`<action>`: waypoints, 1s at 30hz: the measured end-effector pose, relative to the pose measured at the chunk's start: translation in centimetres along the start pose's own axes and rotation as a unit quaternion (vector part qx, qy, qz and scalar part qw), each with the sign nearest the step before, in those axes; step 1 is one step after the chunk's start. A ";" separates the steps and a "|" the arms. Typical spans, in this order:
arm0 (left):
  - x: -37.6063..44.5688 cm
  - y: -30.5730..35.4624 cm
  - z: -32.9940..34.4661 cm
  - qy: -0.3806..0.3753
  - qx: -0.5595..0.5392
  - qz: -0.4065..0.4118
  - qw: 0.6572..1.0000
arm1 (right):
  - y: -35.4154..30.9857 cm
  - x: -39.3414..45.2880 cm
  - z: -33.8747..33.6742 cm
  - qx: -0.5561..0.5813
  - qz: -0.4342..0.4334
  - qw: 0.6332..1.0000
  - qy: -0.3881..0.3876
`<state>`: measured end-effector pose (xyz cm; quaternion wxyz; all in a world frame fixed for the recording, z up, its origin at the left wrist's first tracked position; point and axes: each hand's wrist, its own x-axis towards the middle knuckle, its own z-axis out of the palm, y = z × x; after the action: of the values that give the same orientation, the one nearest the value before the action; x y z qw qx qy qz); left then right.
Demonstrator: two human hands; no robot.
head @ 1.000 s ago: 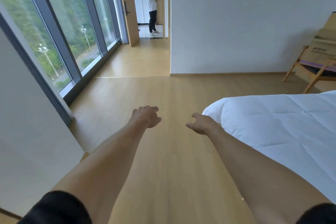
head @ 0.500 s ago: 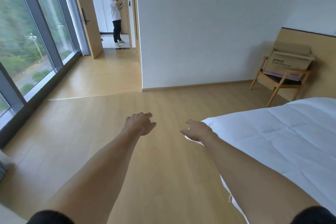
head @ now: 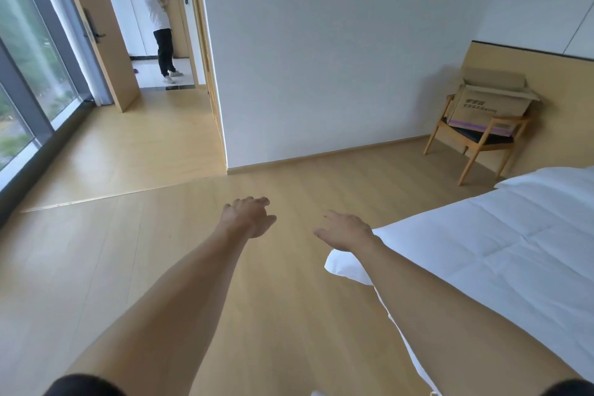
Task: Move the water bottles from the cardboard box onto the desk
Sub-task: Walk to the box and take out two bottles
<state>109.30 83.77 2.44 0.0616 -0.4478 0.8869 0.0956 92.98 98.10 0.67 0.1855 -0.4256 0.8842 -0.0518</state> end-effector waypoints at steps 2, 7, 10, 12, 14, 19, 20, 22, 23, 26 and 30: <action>3.2 0.0 -0.5 0.000 0.009 0.001 1.000 | -0.3 3.2 -0.5 0.001 0.000 1.000 0.006; 12.3 0.4 -2.3 0.000 0.032 0.007 0.999 | -1.0 12.6 -2.6 0.010 -0.003 1.000 0.005; 18.5 0.8 -3.9 0.001 0.029 -0.001 1.000 | -1.3 19.0 -4.6 0.011 -0.007 1.000 0.003; 22.7 1.1 -5.3 0.002 0.028 -0.008 1.000 | -1.3 23.1 -6.3 0.014 -0.010 1.000 -0.001; 26.6 1.6 -6.8 0.005 0.026 -0.014 1.000 | -1.2 26.9 -7.9 0.014 -0.010 1.000 -0.002; 35.1 2.9 -8.9 0.010 0.026 -0.013 1.000 | -0.5 35.0 -11.3 0.018 -0.013 1.000 0.002; 36.7 3.2 -9.0 0.009 0.025 -0.014 1.000 | -0.3 36.3 -11.7 0.017 -0.011 1.000 0.004; 39.7 3.9 -9.3 0.004 0.021 -0.013 1.000 | 0.3 38.7 -12.4 0.012 -0.003 1.000 0.008; 41.2 4.4 -9.4 0.001 0.017 -0.008 1.000 | 0.7 40.0 -12.9 0.010 0.003 1.000 0.008; 45.5 6.0 -9.3 -0.005 0.014 0.017 1.000 | 2.1 43.5 -14.0 0.006 0.026 1.000 0.008; 52.1 7.7 -9.6 -0.015 0.013 0.050 0.999 | 4.0 48.3 -15.4 0.014 0.065 0.998 0.012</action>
<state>72.04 45.33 2.49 0.0760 -0.4008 0.9081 0.0941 56.86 62.36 0.23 0.1840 -0.3640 0.9113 -0.0568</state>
